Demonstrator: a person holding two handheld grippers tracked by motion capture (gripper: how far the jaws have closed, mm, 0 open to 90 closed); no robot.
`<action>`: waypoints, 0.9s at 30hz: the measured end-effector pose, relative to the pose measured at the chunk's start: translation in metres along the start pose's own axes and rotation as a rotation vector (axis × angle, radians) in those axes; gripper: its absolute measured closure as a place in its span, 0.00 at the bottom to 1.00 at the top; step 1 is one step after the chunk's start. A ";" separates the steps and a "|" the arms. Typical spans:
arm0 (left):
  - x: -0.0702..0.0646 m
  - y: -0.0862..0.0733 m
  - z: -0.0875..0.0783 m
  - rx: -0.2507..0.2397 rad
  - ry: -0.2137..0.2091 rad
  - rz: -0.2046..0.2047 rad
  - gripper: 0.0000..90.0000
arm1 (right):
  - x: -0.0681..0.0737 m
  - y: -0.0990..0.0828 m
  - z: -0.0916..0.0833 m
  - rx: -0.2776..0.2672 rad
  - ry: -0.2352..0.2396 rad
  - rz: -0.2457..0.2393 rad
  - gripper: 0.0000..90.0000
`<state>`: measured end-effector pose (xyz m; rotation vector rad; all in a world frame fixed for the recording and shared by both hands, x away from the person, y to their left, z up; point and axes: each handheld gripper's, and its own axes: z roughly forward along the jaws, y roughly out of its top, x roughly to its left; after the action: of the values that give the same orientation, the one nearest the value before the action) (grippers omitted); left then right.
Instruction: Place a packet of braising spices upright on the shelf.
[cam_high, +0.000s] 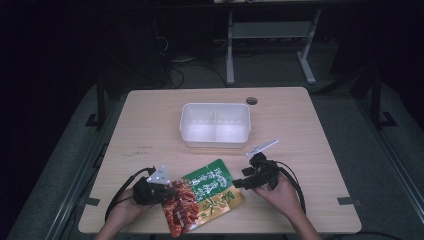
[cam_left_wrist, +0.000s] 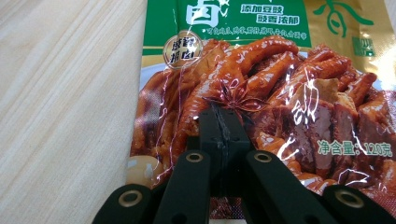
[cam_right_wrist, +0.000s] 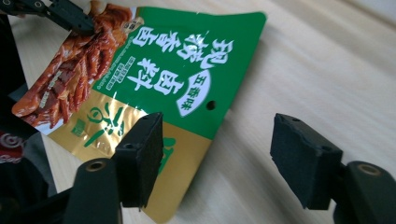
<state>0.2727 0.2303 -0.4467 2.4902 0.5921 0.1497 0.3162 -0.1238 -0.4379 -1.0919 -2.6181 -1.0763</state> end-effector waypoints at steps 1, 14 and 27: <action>0.000 0.000 0.000 0.001 0.001 0.001 1.00 | 0.000 0.000 0.002 0.008 0.006 0.004 0.40; 0.000 -0.001 0.001 0.002 -0.002 -0.002 1.00 | 0.001 0.005 0.026 0.091 0.068 0.046 0.53; 0.000 -0.001 0.001 0.002 -0.002 -0.004 1.00 | 0.001 0.004 0.031 0.126 0.102 0.068 0.64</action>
<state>0.2728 0.2304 -0.4483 2.4901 0.5968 0.1449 0.3233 -0.1009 -0.4583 -1.0616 -2.5119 -0.9140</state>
